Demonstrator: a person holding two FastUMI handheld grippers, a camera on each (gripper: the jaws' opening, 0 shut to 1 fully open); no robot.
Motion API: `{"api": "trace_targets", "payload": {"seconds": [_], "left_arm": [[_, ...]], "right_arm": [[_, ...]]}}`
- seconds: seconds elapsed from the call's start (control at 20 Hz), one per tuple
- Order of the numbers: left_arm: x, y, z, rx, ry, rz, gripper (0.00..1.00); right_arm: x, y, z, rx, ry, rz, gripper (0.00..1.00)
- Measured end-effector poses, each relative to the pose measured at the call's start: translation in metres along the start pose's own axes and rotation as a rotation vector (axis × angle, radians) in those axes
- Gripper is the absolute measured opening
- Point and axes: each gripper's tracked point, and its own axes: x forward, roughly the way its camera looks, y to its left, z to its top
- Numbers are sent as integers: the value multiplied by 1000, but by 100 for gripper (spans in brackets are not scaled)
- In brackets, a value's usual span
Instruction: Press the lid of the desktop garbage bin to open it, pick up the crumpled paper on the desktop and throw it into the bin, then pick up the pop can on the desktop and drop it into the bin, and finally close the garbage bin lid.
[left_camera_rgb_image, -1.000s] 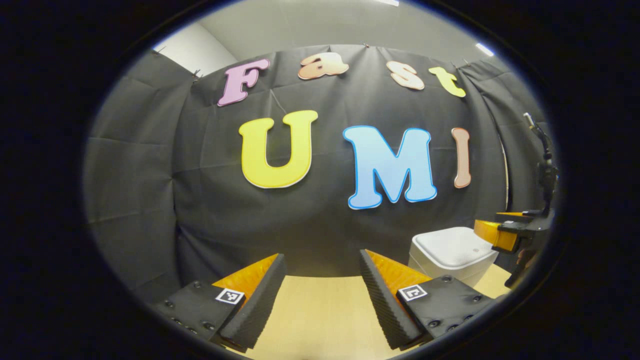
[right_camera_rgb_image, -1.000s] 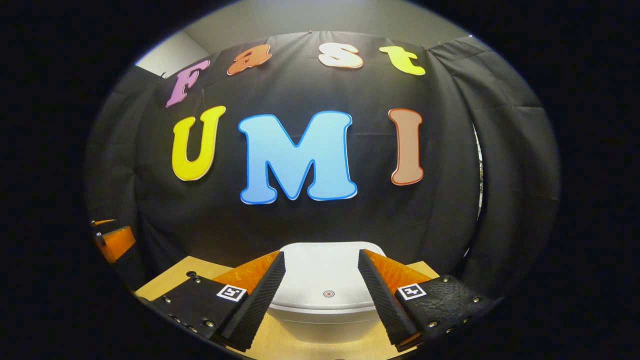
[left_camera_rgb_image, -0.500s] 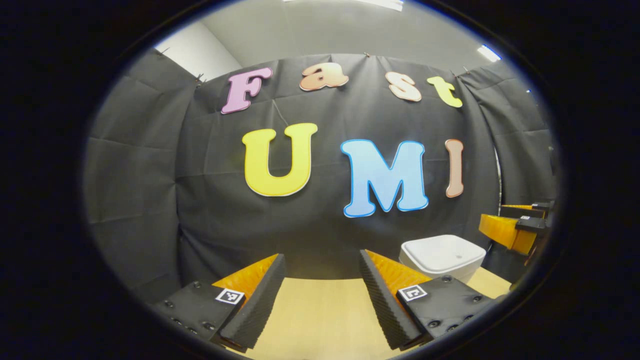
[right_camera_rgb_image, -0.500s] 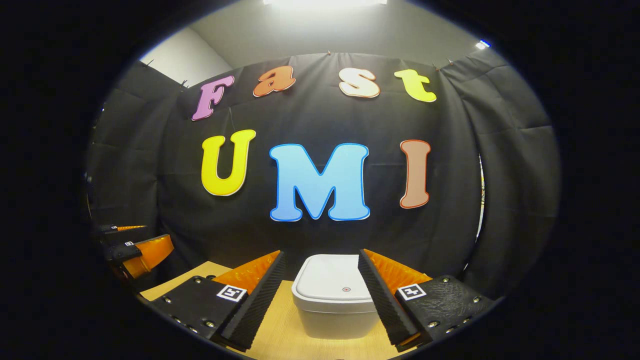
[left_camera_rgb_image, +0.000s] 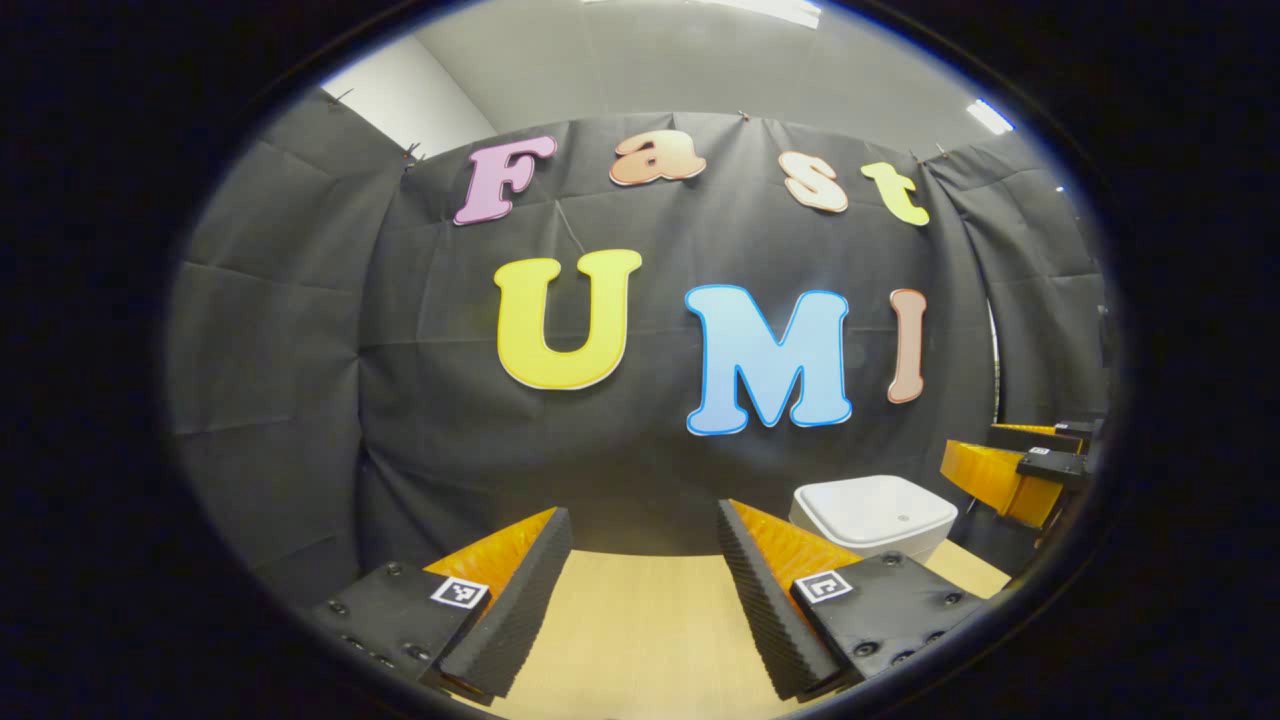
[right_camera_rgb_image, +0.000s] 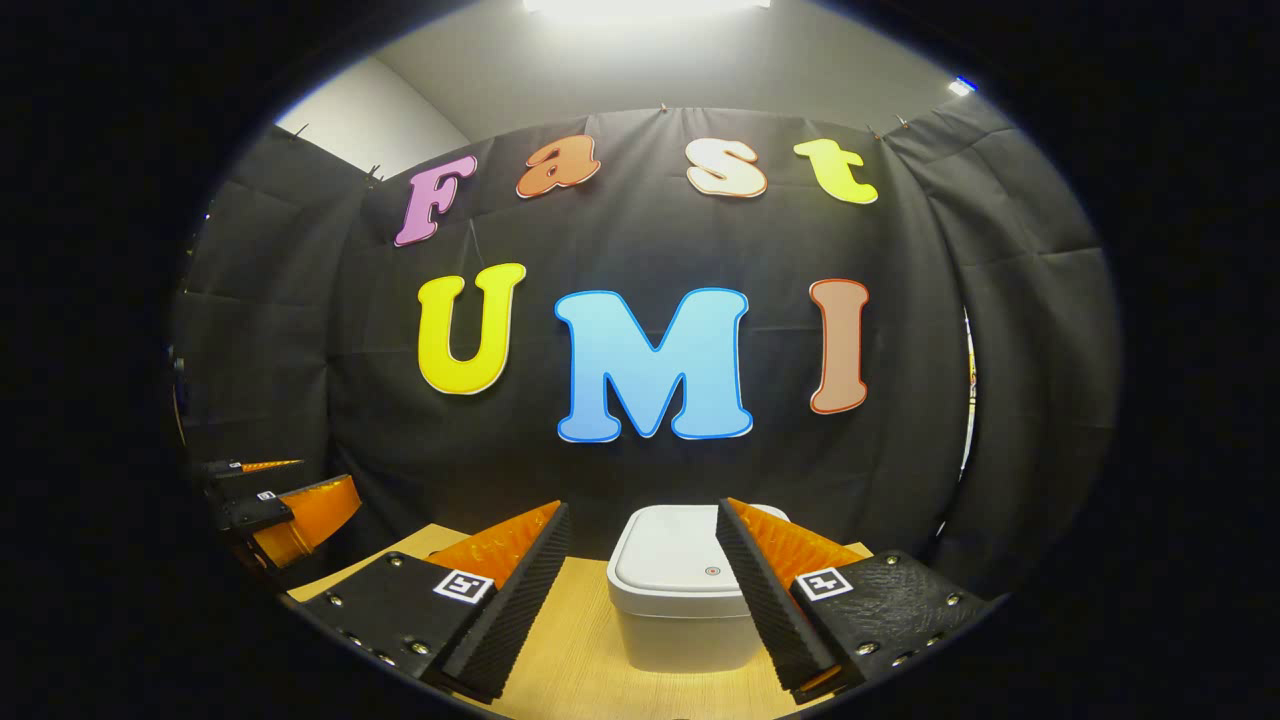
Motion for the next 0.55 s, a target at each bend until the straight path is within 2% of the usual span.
{"api": "trace_targets", "payload": {"seconds": [0.2, 0.4, 0.55], "left_arm": [[0, -4, -5, -6, 13, -4, 96], [-3, 0, 4, 30, -9, 20, 96], [-5, -3, 1, 20, -4, 14, 96]], "right_arm": [[-2, 2, -2, -18, -1, -17, 94], [1, 15, 1, -21, -2, 17, 94], [3, 17, 8, -36, -25, 17, 94]]}}
